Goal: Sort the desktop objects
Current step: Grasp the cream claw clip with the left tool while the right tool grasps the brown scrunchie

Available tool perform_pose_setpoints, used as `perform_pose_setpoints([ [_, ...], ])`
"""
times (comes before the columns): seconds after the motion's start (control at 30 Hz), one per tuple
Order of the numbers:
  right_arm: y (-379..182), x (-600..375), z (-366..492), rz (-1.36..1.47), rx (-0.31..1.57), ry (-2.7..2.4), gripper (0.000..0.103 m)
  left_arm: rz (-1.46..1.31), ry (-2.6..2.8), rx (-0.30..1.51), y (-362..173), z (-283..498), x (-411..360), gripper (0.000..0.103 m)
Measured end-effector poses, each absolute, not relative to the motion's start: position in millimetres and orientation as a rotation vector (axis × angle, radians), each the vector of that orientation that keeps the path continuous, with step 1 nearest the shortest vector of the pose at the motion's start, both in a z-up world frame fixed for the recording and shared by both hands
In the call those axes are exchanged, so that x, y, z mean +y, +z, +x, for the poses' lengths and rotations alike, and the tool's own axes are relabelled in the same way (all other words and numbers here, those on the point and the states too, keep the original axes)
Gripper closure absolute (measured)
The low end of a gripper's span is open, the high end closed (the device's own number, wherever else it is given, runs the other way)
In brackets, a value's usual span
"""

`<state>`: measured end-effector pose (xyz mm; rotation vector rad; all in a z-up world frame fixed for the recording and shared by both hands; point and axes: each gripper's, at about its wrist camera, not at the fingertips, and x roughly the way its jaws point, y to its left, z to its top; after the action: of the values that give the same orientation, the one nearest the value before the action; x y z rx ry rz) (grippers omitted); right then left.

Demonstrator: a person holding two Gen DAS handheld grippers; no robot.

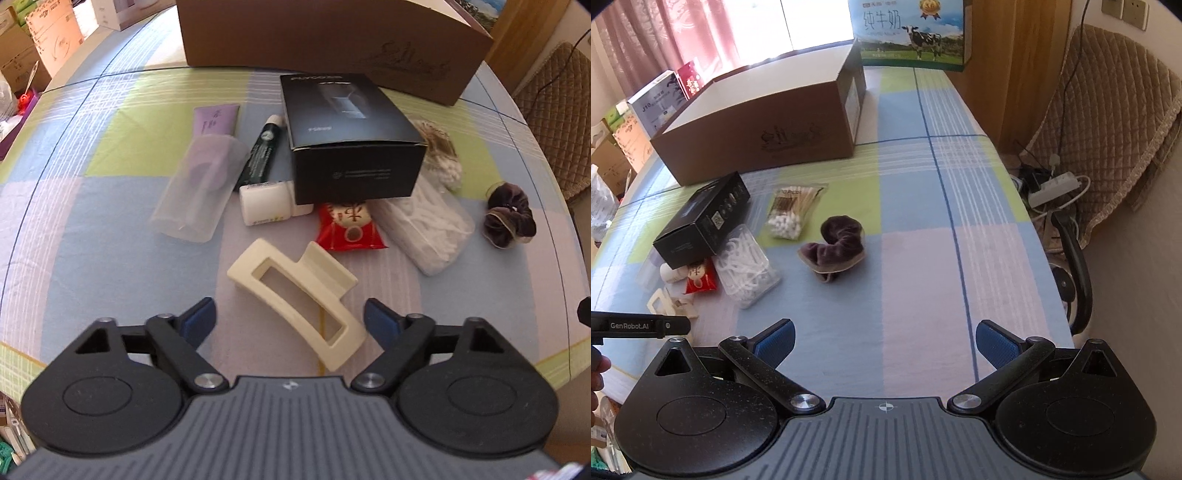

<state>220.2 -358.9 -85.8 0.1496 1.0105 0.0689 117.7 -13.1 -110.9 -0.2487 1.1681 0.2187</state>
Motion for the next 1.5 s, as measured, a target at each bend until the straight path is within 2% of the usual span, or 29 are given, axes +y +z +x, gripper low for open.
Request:
perform_pose_setpoints([
  [0.17,-92,-367,224,0.176,1.026,0.063,0.002,-0.210,0.226,1.165,-111,104,0,0.043],
  [0.43,-98,-374,227,0.217,1.032,0.005,0.002,-0.105,0.155,1.126,-106,88,7,0.045],
  [0.8,-98,-382,224,0.233,1.024,-0.036,0.002,-0.030,0.065,1.105,-113,115,-9,0.047],
  [0.83,-98,-383,223,0.236,1.024,-0.041,0.002,-0.033,0.064,1.108,-115,118,-8,0.050],
  [0.87,-98,-384,222,0.239,1.022,-0.045,0.002,-0.038,0.062,1.112,-117,120,-7,0.059],
  [0.93,-99,-384,220,0.242,1.017,-0.048,0.002,-0.057,0.052,1.111,-118,120,-5,0.065],
  [1.27,-99,-368,229,0.238,0.972,0.006,0.002,-0.039,0.061,1.083,-106,106,-6,0.067],
  [1.33,-98,-362,235,0.233,0.957,0.030,0.004,-0.046,0.067,1.071,-99,103,-4,0.067],
  [1.4,-99,-357,241,0.238,0.945,0.041,0.015,-0.047,0.075,1.057,-92,100,-2,0.067],
  [1.5,-100,-349,253,0.231,0.928,0.069,0.021,-0.047,0.099,1.032,-81,98,4,0.067],
])
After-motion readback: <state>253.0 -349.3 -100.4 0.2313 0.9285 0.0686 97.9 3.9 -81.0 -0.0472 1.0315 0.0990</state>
